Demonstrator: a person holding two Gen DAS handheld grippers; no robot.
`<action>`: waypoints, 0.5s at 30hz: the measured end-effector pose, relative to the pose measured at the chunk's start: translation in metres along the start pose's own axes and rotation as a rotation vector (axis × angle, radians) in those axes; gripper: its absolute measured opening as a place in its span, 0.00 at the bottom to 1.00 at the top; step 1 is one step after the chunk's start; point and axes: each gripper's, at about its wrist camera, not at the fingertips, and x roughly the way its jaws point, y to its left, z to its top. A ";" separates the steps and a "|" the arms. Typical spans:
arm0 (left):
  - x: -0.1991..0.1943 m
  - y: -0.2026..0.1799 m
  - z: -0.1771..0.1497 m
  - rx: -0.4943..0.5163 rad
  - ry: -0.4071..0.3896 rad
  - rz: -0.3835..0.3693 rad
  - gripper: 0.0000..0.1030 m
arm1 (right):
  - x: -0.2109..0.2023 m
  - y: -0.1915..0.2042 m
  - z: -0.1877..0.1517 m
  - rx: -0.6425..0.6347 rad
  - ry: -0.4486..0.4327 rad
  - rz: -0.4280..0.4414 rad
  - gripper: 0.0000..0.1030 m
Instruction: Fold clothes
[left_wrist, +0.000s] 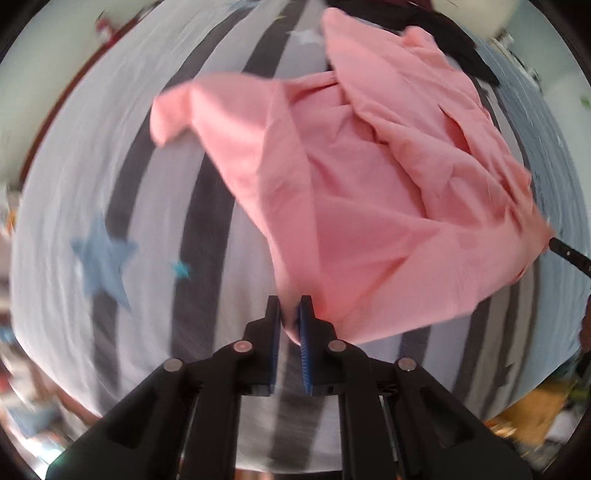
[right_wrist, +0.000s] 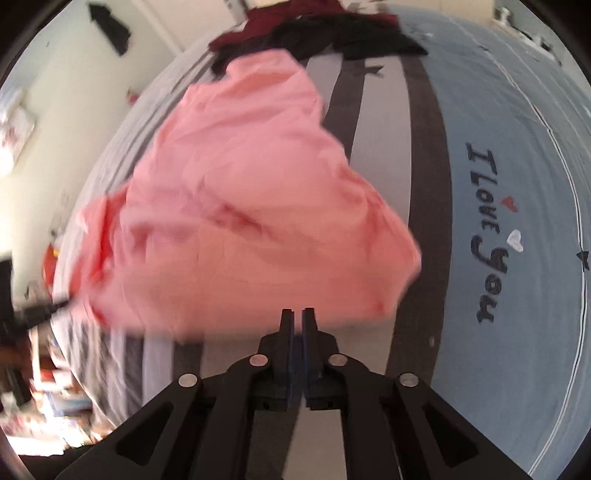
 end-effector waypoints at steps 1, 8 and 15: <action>0.000 -0.001 0.000 -0.027 0.004 -0.018 0.10 | -0.001 0.001 0.006 0.013 -0.011 -0.003 0.12; 0.017 -0.020 0.003 -0.091 0.047 0.000 0.34 | 0.024 0.022 0.041 -0.002 -0.012 -0.037 0.22; 0.044 -0.006 0.001 -0.117 0.097 0.060 0.34 | 0.053 0.034 0.032 -0.042 0.028 -0.122 0.23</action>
